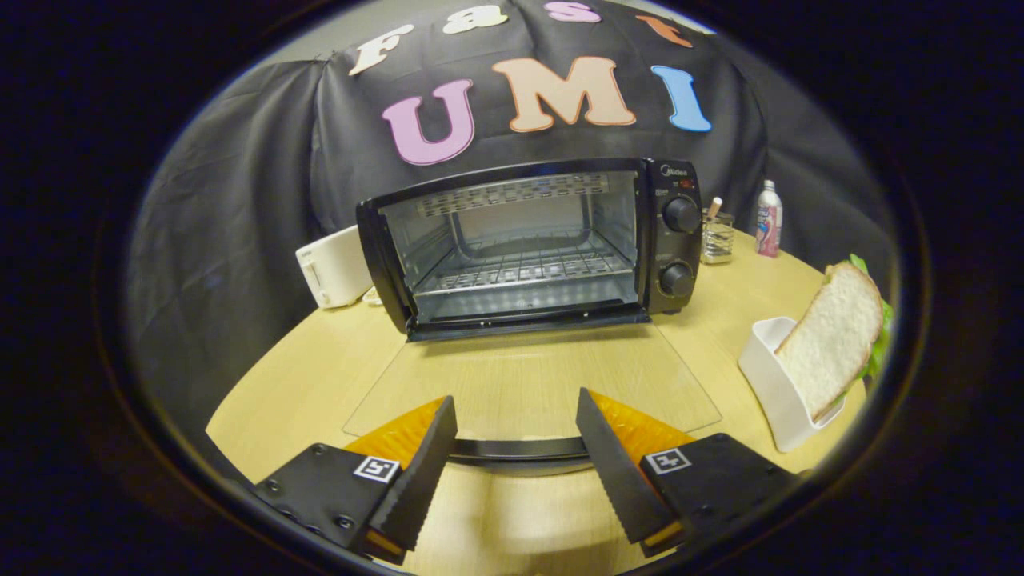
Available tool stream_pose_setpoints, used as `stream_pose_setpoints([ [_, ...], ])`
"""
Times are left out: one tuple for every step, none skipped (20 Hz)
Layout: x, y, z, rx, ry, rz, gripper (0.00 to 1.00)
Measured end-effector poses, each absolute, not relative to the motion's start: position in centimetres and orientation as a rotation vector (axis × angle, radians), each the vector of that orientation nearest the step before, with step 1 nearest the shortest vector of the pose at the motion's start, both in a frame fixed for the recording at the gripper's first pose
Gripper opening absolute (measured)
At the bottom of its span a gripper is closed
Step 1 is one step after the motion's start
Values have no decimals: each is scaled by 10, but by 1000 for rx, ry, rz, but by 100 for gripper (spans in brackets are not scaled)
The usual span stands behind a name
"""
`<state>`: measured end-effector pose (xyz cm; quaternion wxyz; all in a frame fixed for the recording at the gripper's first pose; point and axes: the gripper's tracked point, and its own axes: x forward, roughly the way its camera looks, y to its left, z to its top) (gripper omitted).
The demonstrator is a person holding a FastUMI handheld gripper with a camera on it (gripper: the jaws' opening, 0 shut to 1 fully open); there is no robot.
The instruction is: Open the toaster oven, put the food inside, and close the toaster oven door.
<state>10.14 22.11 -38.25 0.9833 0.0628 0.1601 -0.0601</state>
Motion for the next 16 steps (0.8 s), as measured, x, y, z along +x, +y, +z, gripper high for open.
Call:
stream_pose_setpoints([
  [101,221,-382,120,319,-121,96],
  [102,220,-378,122,318,-120,96],
  [102,220,-376,132,318,-116,96],
  [101,220,-372,149,321,-108,96],
  [99,219,-366,167,313,-101,95],
  [100,217,-357,183,301,-94,95],
  [99,213,-348,192,291,-88,95],
  [98,209,-338,194,276,-87,95],
  [95,202,-327,192,260,-85,95],
  [92,195,-315,188,250,-82,95],
  [88,186,-304,185,242,-81,95],
  [84,174,-293,181,237,-85,95],
  [79,160,-282,173,237,-88,95],
  [76,145,-271,167,237,-92,95],
  [69,130,-263,167,242,-97,95],
  [64,113,-257,176,260,-102,95],
])
